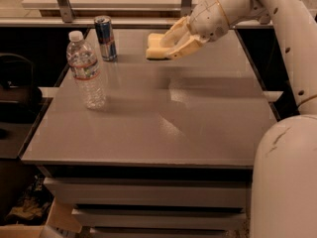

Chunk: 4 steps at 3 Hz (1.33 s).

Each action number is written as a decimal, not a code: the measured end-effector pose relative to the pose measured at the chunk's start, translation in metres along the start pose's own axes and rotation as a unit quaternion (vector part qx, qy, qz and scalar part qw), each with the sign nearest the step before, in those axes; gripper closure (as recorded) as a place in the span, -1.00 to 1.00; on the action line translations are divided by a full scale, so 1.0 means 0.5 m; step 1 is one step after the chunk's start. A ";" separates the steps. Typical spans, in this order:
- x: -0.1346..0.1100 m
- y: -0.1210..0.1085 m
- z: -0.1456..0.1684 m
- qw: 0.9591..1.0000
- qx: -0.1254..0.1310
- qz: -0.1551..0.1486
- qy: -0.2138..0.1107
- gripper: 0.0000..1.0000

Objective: Move sponge near water bottle

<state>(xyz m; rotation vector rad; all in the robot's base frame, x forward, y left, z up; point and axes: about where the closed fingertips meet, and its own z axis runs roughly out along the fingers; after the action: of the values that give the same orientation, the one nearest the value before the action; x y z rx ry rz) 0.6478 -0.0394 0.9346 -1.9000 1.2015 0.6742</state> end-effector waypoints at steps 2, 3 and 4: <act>-0.046 0.053 0.096 0.998 -0.047 -0.034 -0.006 1.00; -0.039 0.086 0.145 0.997 -0.066 -0.043 -0.014 1.00; -0.037 0.114 0.182 0.995 -0.079 -0.054 -0.025 1.00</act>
Offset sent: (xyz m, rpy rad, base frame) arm -0.0690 0.0630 -0.0424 -0.0632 0.0107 0.1904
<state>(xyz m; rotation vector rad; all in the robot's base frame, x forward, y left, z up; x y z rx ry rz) 0.5855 0.0307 0.8792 -2.0505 1.0314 0.7719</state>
